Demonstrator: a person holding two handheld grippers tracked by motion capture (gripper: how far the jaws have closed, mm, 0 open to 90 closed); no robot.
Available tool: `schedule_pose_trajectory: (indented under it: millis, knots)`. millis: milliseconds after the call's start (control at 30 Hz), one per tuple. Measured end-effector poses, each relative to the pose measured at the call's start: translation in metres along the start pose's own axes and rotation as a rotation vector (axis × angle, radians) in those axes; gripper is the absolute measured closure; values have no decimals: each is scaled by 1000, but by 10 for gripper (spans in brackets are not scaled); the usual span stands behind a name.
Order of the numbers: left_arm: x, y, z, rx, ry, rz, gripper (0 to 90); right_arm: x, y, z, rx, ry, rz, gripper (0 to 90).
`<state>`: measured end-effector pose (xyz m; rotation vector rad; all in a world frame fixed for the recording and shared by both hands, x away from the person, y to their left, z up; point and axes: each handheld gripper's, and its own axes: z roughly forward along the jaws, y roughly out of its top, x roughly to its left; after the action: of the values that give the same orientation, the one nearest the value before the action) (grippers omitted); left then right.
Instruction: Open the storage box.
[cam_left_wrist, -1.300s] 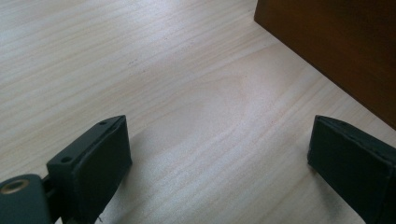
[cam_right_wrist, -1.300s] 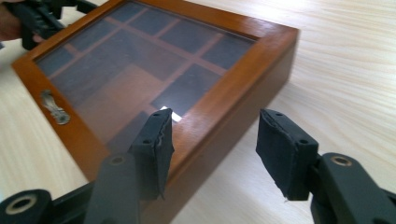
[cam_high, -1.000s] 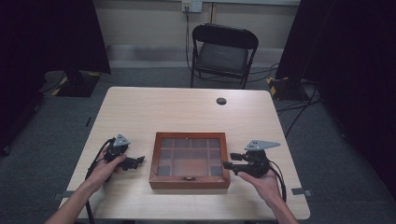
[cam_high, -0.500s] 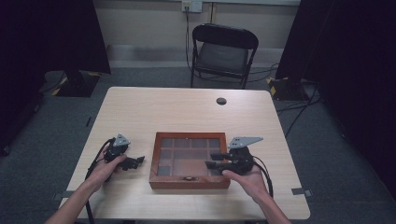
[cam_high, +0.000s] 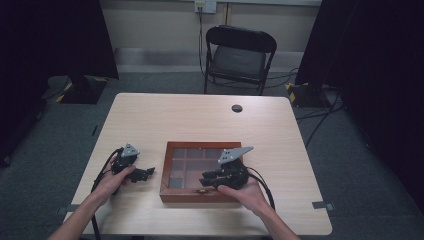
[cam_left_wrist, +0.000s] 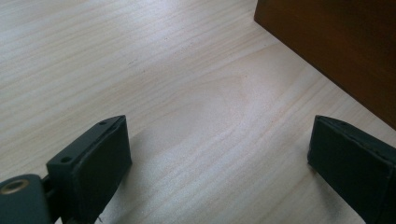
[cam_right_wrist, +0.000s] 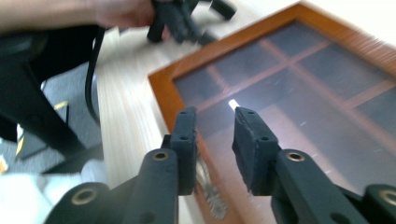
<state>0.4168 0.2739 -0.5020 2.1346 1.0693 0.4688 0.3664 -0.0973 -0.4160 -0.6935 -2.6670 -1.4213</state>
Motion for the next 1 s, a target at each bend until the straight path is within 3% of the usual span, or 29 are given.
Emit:
schedule_pose_trajectory:
  millis: [200,433,1000]
  knots:
    - [0,0,0,0,-2,1,51,4,-12,9,56,5,-20,777]
    - [0,0,0,0,-2,2,51,5,-17,17,83,11,-35,800]
    - [0,0,0,-2,-5,0,50,8,-17,18,82,-5,-83,809]
